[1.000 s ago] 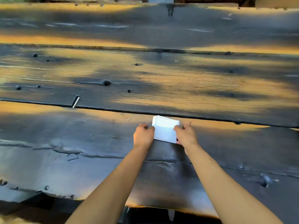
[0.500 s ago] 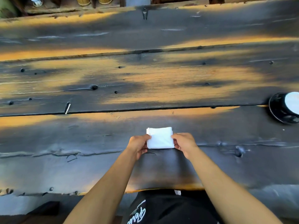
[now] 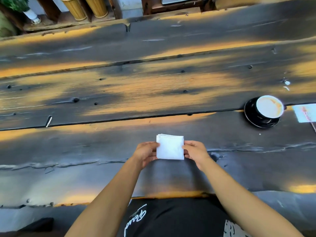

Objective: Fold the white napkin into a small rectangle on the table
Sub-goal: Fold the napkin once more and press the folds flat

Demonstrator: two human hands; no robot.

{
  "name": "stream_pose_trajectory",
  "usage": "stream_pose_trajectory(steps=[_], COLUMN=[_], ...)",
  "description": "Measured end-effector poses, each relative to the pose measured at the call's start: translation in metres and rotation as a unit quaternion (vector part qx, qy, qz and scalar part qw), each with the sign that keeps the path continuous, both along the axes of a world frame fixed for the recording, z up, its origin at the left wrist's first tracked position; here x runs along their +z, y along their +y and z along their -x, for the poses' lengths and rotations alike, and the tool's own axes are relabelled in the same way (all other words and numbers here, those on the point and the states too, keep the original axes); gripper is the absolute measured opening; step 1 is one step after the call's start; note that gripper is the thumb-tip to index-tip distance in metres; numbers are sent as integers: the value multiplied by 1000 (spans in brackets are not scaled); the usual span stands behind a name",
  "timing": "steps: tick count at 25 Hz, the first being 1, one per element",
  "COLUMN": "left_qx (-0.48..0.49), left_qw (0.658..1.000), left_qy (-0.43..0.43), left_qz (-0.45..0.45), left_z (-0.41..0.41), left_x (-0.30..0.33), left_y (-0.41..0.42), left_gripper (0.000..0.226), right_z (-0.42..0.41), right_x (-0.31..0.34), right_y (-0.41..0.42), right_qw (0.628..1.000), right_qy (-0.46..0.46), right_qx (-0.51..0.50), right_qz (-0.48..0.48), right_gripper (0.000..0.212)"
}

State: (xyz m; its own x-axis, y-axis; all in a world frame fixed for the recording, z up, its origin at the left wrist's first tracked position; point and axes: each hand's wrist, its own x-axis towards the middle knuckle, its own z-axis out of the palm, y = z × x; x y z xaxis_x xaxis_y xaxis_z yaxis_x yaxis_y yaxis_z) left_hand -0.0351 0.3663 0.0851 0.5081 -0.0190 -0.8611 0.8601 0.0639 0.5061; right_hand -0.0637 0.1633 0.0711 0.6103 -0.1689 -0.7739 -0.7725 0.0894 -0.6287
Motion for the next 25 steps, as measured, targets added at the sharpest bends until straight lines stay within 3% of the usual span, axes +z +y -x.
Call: stream_pose_trajectory(steps=[11, 15, 20, 25], left_qx=[120, 90, 43, 22], left_qw=[993, 995, 995, 986], left_qy=[18, 12, -19, -43], left_qz=[-4, -35, -91, -158], left_z=[38, 9, -47, -94], left_x=[1, -2, -13, -40], left_y=[-199, -234, -260, -268], left_gripper=[19, 24, 2, 7], right_z=[-8, -32, -75, -114], right_x=[0, -11, -18, -25], right_y=[-196, -227, -241, -239], right_qw=[996, 995, 990, 978], right_qy=[-11, -5, -17, -37], right_qx=[81, 87, 92, 122], right_qz=[16, 50, 107, 164], right_gripper=[29, 30, 28, 30])
